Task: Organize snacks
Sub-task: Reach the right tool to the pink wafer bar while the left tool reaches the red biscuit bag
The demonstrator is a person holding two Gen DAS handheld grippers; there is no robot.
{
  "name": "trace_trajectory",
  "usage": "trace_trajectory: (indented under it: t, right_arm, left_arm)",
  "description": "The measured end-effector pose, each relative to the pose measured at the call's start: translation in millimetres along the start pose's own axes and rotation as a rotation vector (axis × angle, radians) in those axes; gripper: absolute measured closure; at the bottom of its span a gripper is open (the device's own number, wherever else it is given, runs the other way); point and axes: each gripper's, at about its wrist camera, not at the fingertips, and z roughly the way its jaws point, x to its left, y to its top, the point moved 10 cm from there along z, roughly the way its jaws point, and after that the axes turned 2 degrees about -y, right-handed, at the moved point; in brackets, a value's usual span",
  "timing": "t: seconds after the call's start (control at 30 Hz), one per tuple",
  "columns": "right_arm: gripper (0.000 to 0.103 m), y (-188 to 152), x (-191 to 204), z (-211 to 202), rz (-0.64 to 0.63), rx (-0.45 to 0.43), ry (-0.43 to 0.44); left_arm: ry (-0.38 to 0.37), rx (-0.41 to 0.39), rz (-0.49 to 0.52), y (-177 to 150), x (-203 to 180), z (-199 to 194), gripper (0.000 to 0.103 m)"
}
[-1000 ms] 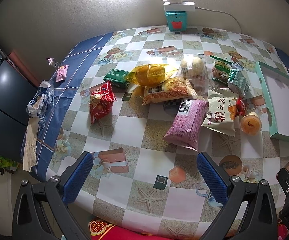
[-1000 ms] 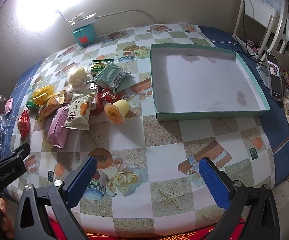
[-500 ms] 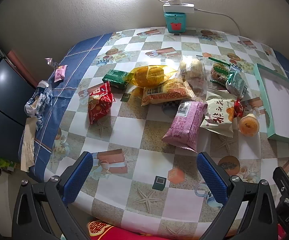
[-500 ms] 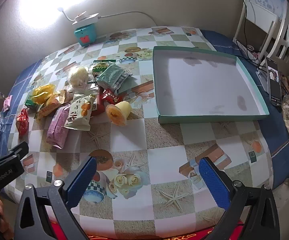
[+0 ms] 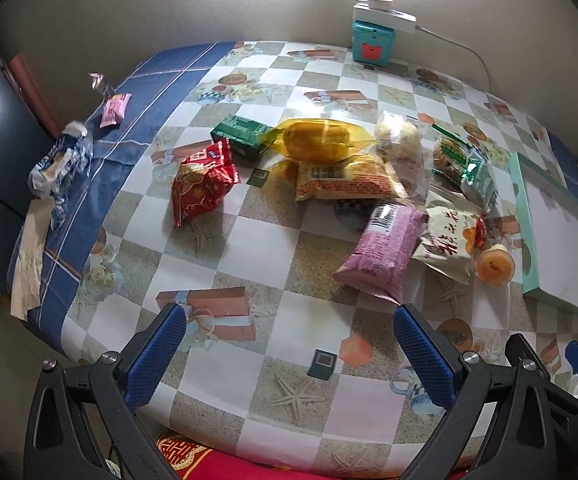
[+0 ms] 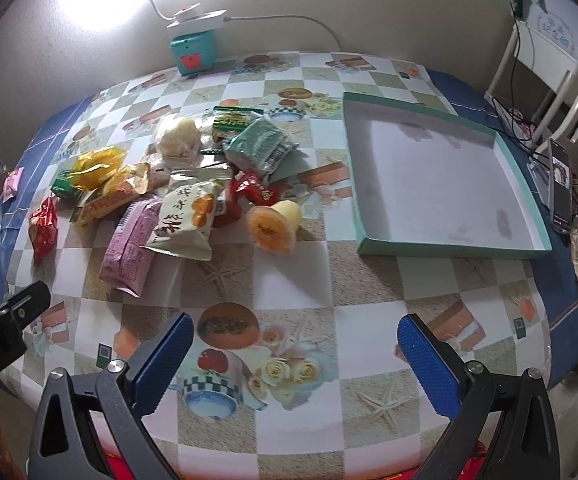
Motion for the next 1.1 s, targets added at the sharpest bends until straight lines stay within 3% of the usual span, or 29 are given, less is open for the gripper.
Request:
trace_trajectory:
  t: [0.13, 0.27, 0.63, 0.9, 1.0, 1.1]
  right_arm:
    - [0.0, 7, 14, 7, -0.005, 0.003, -0.005]
    - [0.0, 14, 33, 13, -0.004, 0.007, 0.014]
    - [0.0, 44, 86, 39, 0.056, 0.011, 0.182]
    - [0.0, 55, 120, 50, 0.035, 0.026, 0.211]
    - [0.0, 54, 128, 58, 0.022, 0.05, 0.205]
    - [0.0, 55, 131, 62, 0.019, 0.057, 0.194]
  left_arm:
    - [0.028, -0.005, -0.042, 7, 24, 8, 0.0]
    - [0.007, -0.011, -0.102, 16, 50, 15, 0.0]
    - [-0.076, 0.018, -0.249, 37, 120, 40, 0.0]
    - [-0.089, 0.056, -0.309, 53, 157, 66, 0.0]
    - [-0.061, 0.07, -0.309, 58, 165, 75, 0.0]
    - [-0.04, 0.077, -0.236, 69, 155, 82, 0.0]
